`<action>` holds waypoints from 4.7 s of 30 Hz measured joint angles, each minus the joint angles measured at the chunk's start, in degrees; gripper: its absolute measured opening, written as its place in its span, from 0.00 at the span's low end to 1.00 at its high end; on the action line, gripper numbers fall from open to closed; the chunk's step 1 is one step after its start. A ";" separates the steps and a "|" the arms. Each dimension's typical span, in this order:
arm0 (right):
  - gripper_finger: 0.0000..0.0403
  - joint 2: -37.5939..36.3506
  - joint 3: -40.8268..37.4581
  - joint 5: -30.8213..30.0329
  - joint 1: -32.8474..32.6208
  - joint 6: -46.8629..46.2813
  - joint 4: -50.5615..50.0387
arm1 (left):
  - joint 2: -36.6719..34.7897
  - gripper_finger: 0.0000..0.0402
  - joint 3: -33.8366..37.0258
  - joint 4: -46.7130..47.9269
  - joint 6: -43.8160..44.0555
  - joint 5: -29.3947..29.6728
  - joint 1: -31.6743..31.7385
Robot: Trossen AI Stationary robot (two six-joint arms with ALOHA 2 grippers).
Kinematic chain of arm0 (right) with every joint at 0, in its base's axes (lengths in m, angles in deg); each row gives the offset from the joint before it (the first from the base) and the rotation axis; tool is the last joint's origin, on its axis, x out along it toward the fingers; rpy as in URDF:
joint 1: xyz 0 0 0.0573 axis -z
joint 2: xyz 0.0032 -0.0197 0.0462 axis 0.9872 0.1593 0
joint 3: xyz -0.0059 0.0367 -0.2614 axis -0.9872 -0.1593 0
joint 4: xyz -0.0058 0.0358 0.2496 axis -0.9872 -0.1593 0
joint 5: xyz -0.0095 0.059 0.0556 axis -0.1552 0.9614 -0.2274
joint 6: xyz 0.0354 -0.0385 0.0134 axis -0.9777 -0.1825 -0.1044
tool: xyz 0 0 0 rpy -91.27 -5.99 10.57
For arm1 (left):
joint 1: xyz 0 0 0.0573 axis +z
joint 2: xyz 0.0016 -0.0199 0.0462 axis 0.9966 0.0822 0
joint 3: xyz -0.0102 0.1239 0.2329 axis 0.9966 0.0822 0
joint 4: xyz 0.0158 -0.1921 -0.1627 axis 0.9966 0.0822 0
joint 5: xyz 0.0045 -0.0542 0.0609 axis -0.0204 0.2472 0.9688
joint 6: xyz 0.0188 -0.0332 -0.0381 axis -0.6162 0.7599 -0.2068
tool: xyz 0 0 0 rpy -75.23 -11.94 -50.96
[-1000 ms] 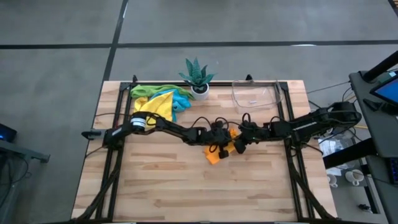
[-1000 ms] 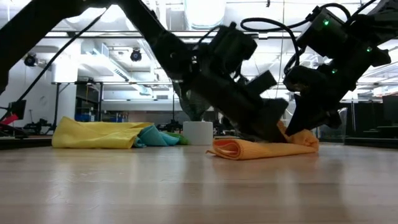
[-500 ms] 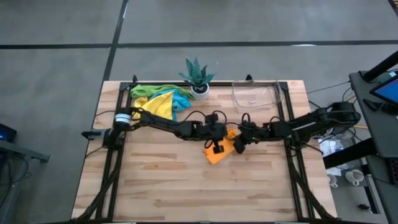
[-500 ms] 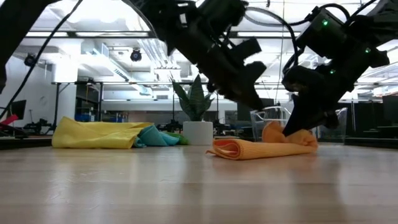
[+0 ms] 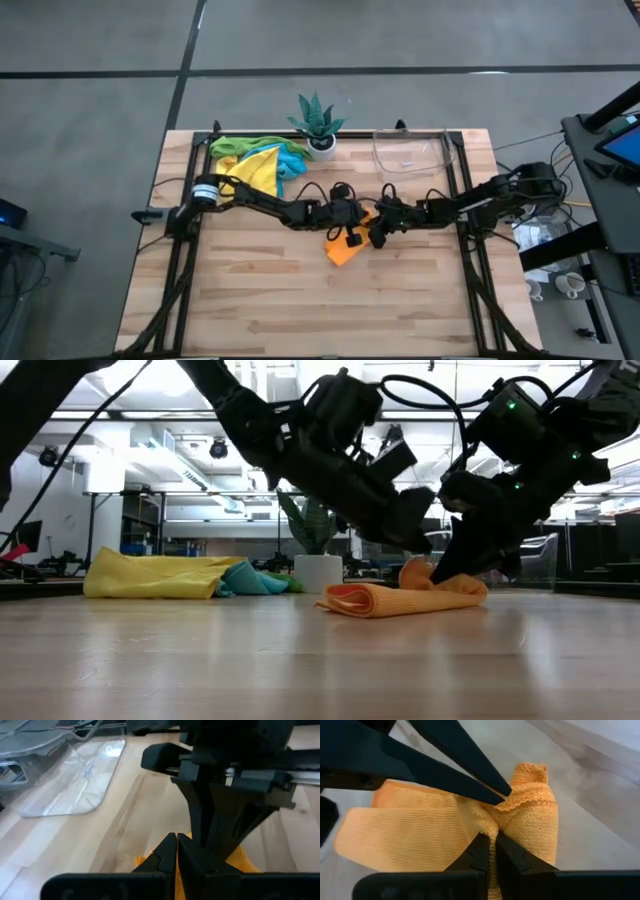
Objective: Roll microfiber towels into tight, uniform cylinder then place into a basket
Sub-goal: Roll the orange microfiber cloth
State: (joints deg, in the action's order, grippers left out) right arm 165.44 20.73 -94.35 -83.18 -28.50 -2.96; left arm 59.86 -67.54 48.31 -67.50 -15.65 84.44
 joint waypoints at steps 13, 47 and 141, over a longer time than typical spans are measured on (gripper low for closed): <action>0.03 -0.50 0.15 0.00 0.00 0.44 -0.18 | 2.05 0.00 0.93 -1.94 3.15 -3.22 0.41; 0.38 -12.95 -6.34 -18.17 -11.34 0.44 3.01 | 5.27 0.00 2.94 -3.61 2.32 -4.88 -0.22; 0.03 16.01 -2.91 -31.57 -21.73 18.27 26.89 | 1.84 0.00 9.54 -8.71 -13.65 -11.96 0.46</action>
State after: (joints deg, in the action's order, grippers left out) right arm 181.45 17.82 -125.92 -104.91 -10.24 23.93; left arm 61.69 -57.99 39.60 -81.15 -27.61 84.91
